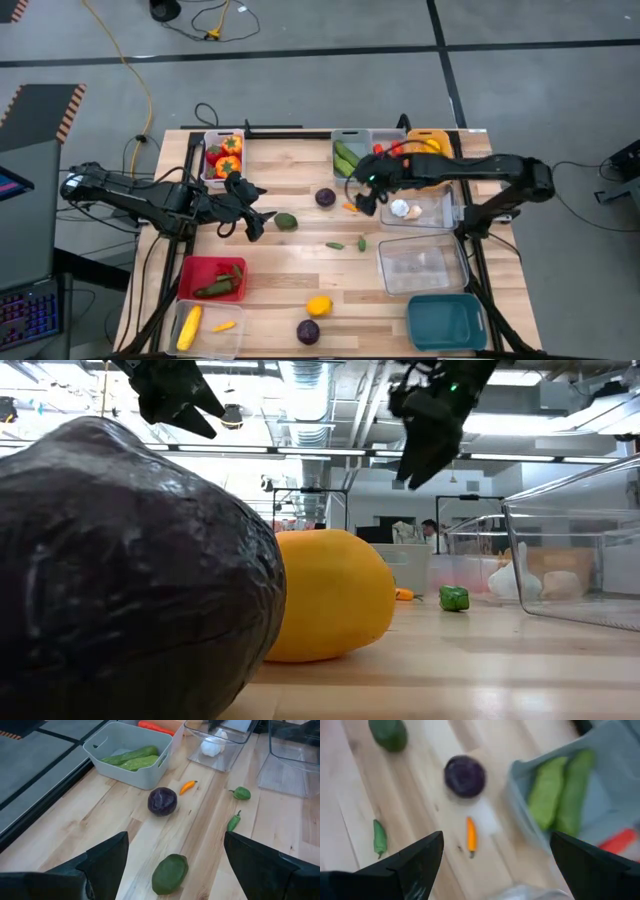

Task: Sort produce into baskets
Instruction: Put the yellow chili pepper into the red bin

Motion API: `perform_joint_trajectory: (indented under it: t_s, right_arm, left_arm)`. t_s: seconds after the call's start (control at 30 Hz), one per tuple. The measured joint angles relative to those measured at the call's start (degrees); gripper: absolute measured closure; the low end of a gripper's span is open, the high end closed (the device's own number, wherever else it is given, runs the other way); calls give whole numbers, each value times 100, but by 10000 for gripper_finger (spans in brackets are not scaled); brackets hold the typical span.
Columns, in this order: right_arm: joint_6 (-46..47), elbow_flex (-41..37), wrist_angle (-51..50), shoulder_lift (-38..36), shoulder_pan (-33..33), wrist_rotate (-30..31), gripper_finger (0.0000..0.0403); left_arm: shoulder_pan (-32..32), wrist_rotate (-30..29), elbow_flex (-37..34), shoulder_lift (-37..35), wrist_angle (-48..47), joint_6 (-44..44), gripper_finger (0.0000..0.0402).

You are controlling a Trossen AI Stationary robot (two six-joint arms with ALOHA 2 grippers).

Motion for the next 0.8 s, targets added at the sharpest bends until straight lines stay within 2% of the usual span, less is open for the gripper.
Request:
perform_joint_trajectory:
  t_s: [0.3,0.6,0.8]
  right_arm:
    - [472,-2,318,1163,516,-85,38]
    - [626,-2,612,1998,523,-87,91]
    - [604,-2,593,2266,374,-87,109]
  left_arm:
    - [-1,0,0,0,2,0,85]
    - [0,-11,0,0,2,0,85]
    - [-2,-25,0,0,2,0,85]
